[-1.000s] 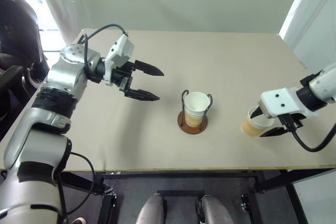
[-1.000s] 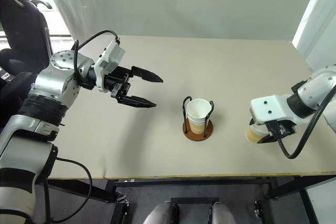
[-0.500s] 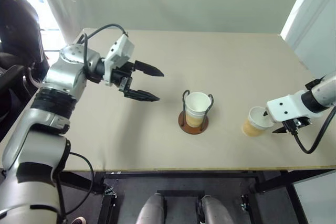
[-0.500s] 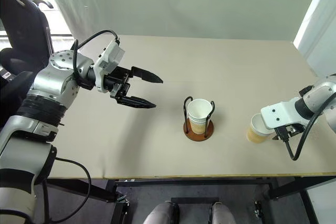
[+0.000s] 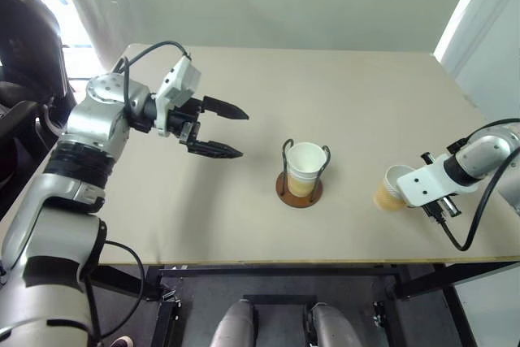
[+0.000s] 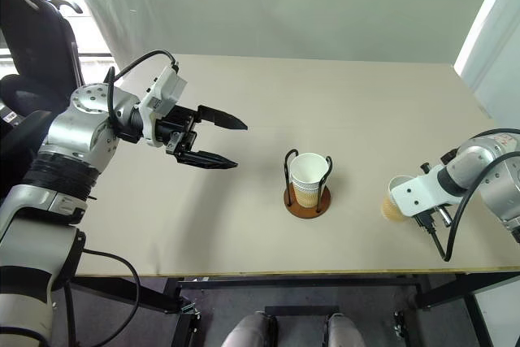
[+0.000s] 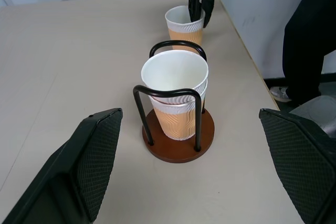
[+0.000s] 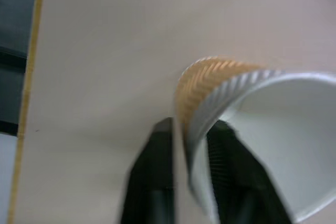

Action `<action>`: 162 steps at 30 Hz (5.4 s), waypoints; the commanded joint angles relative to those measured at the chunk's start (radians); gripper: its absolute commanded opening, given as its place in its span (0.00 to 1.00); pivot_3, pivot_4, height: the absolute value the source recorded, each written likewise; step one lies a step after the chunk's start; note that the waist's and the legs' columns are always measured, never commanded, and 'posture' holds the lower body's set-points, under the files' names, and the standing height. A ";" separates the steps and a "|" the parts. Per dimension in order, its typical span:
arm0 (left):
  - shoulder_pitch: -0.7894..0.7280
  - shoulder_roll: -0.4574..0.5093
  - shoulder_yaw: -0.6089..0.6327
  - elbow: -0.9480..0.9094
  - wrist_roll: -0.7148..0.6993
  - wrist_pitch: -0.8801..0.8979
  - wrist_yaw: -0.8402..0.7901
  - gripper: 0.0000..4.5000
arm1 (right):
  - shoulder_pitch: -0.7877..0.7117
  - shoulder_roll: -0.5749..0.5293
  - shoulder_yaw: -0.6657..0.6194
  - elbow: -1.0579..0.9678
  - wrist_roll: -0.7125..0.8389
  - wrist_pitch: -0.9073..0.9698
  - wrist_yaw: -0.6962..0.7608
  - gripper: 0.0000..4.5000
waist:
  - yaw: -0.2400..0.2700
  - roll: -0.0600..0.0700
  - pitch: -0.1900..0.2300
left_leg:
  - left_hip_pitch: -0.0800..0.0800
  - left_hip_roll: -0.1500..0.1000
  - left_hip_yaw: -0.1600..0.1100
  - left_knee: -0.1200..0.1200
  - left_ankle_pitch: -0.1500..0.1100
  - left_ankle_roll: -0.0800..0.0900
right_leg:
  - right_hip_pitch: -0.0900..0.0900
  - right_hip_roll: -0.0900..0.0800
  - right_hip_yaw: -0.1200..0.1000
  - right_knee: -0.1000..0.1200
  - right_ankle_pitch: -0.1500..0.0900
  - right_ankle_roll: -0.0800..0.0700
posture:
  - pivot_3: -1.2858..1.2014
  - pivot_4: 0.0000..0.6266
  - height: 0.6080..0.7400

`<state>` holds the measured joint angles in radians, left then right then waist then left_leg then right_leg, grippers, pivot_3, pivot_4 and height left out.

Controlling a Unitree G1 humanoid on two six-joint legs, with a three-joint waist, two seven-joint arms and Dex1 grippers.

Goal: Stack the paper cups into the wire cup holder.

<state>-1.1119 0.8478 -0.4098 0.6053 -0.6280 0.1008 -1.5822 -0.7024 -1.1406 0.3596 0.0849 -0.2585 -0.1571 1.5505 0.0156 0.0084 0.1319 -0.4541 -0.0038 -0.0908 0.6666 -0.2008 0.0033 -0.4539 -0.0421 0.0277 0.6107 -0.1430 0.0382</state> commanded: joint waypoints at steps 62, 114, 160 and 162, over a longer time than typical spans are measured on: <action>-0.077 -0.091 -0.060 0.145 0.034 -0.121 -0.032 1.00 | -0.512 0.257 0.110 -0.267 0.141 0.294 0.064 0.01 | -0.002 0.000 0.000 | -0.001 0.000 -0.001 -0.002 -0.001 -0.001 | -0.003 0.000 -0.001 0.001 -0.003 -0.005 | 0.52 0.24 1.00; -0.198 0.093 -0.180 0.018 -0.157 -0.120 -0.032 1.00 | -0.474 0.220 0.159 -0.228 0.133 0.154 0.064 0.01 | -0.004 0.000 0.000 | -0.002 0.000 -0.001 -0.003 -0.001 -0.002 | -0.004 0.000 -0.001 0.001 -0.004 -0.007 | 0.52 0.24 1.00; -0.147 -0.019 0.030 0.266 -0.032 -0.033 0.022 1.00 | -0.432 0.231 -0.140 -0.056 0.270 0.556 -0.083 0.42 | -0.001 0.000 0.000 | -0.002 0.000 -0.001 -0.003 -0.001 -0.003 | -0.003 0.000 -0.001 0.001 -0.005 -0.009 | 0.52 0.24 1.00; -0.138 -0.039 0.090 0.295 0.002 -0.008 0.061 1.00 | -0.404 0.235 -0.192 -0.015 0.276 0.587 -0.156 0.42 | -0.001 0.000 0.000 | -0.002 0.000 0.000 -0.002 -0.001 -0.002 | -0.003 0.000 -0.001 0.001 -0.005 -0.009 | 0.52 0.24 1.00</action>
<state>-1.2435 0.8198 -0.3884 0.8842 -0.6519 0.0719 -1.5537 -1.0970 -0.9017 0.2500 0.0509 0.0008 0.3996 1.4679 0.0141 0.0084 0.1319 -0.4558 -0.0043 -0.0911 0.6644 -0.2018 0.0010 -0.4575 -0.0426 0.0276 0.6118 -0.1482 0.0295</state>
